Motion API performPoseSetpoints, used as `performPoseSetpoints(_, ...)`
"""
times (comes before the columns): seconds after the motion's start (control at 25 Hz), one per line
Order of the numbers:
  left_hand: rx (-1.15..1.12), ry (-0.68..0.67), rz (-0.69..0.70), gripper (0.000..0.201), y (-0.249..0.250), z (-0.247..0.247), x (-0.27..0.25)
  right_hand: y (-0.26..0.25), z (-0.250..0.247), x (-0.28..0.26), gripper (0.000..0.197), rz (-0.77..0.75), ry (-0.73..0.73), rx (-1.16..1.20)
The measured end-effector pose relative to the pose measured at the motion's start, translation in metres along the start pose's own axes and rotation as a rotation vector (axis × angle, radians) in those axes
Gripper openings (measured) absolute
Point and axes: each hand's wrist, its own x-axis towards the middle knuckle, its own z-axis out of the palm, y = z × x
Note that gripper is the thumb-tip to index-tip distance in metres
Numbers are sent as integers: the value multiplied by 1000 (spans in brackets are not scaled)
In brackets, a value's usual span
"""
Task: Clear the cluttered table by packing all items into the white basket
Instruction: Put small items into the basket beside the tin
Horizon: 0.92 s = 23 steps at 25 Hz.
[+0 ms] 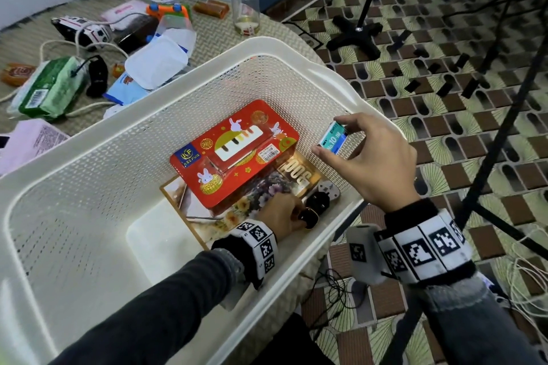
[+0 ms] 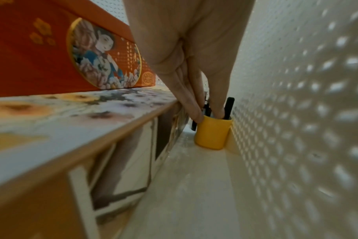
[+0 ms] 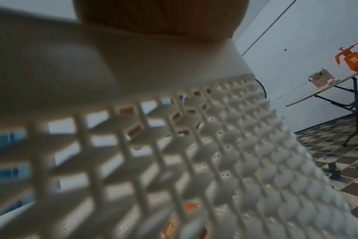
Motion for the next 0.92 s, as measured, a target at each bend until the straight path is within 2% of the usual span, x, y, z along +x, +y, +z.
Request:
performPoseSetpoints(0.16,-42,-18,-13,32,3,-9,-5,-1,-2,0,61,-8,-25,-23)
performPoseSetpoints(0.32,-66,136,17,14,22,-50,-18,0,-6,-1,62,-25,-91,-57)
performPoseSetpoints(0.4,-41,338,20,9,31,-85,-31,-1,-7,0,62,-48,-165,-91)
performPoseSetpoints(0.52,124,832,172,11,27,-143,-57,-5,-13,6,62,-83,-325,-101)
performPoseSetpoints(0.6,290,1003,78,25,7,-173,-73,-17,-25,15,62,-129,-426,-68)
performPoseSetpoints(0.68,330,989,-97,41,-19,-191,-81,-37,-41,26,62,-250,-507,-86)
performPoseSetpoints(0.76,273,949,-218,45,-39,-197,-86,-66,-51,38,56,-385,-583,-136)
performPoseSetpoints(0.84,242,955,-221,41,-50,-197,-89,-94,-49,50,47,-482,-656,-168)
performPoseSetpoints(0.92,243,962,-187,39,-57,-199,-92,-117,-36,61,46,-561,-723,-171)
